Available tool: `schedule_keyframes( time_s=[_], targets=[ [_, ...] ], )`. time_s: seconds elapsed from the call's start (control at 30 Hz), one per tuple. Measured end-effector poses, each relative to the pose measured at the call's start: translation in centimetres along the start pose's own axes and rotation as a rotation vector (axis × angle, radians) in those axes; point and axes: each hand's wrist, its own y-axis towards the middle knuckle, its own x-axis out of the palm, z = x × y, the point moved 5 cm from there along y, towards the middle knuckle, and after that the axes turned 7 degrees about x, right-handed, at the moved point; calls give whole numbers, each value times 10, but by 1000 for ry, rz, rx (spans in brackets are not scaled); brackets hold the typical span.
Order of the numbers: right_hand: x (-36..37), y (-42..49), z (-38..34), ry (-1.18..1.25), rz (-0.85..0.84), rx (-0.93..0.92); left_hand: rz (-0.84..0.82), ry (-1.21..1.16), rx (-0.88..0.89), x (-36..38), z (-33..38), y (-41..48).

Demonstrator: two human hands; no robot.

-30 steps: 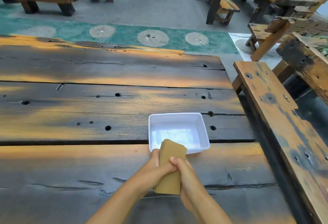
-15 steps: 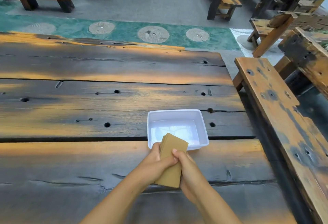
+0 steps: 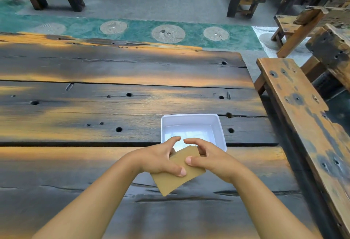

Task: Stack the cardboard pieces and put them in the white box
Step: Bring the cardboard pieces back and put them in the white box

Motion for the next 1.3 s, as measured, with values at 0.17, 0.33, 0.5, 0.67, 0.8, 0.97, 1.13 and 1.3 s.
schedule_keyframes(
  time_s=[0.17,0.33,0.5,0.67,0.8,0.97,1.13,1.3],
  targets=[
    [12,0,13,87,-55,-19,-40,-27,-21,-1,-2,6],
    [4,0,18,166,98,-25,50,-91,-4,-4,0,16],
    [-13,2,20,292,266,-60,349,-455,47,-11,-7,13],
    [-12,6,17,429,329,-115,667,-895,87,16,-4,23],
    [-6,7,21,478,341,-112,730,-978,142,23,-6,24],
    [1,10,35,486,291,-54,676,-914,97,30,-21,24],
    [-6,16,44,558,261,-19,662,-765,52,23,-17,31],
    [-22,33,40,498,264,-20,691,-762,63,9,-14,44]
  ],
)
